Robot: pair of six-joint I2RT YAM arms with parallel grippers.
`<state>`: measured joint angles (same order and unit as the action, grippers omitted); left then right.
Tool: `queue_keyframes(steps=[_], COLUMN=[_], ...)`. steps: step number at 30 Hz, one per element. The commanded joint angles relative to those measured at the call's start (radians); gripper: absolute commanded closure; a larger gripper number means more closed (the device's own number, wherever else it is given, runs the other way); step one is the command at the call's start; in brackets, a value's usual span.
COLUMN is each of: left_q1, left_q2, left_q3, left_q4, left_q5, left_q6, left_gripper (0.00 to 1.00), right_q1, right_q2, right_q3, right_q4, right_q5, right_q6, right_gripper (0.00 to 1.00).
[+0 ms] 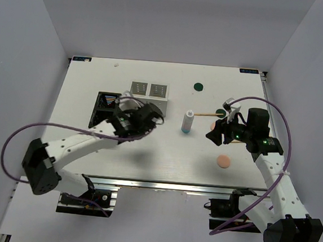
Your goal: Organize the makeup
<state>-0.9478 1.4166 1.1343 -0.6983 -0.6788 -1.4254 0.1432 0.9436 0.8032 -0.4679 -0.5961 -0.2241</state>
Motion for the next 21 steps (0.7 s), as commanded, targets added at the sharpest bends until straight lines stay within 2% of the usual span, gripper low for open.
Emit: queue_keyframes(steps=[1,3,5,6,9,15,21], left_q1=[0.146,0.231,0.361,0.438,0.565,0.727,0.788], left_q2=[-0.12,-0.181,-0.203,-0.211,-0.19,-0.153,-0.119], left_q3=[-0.005,-0.033,-0.068,-0.074,-0.085,-0.102,-0.1], left_q4=[0.045,0.109,0.158,0.167,0.19,0.195,0.128], left_q5=[0.037,0.082,0.169,0.198,0.303,0.455,0.544], left_q6=[-0.049,-0.075,-0.104,-0.136,-0.2,-0.291,-0.36], left_gripper=[1.0,1.0,1.0,1.0,1.0,1.0,1.0], right_q1=[-0.007,-0.007,-0.007,-0.007,-0.007,-0.007,-0.005], right_q2=[-0.011,-0.009,-0.012,-0.015,-0.022,-0.032,-0.031], right_q3=[0.033,0.03,0.027,0.027,0.021,0.021,0.017], right_q4=[0.037,0.037,0.037,0.035,0.029,0.022,0.031], right_q5=[-0.027,-0.031,-0.034,-0.034,-0.037,-0.03,-0.027], right_q6=[0.017,0.02,0.023,0.026,0.029,0.025,0.032], right_gripper=[0.39,0.39,0.39,0.39,0.39,0.39,0.39])
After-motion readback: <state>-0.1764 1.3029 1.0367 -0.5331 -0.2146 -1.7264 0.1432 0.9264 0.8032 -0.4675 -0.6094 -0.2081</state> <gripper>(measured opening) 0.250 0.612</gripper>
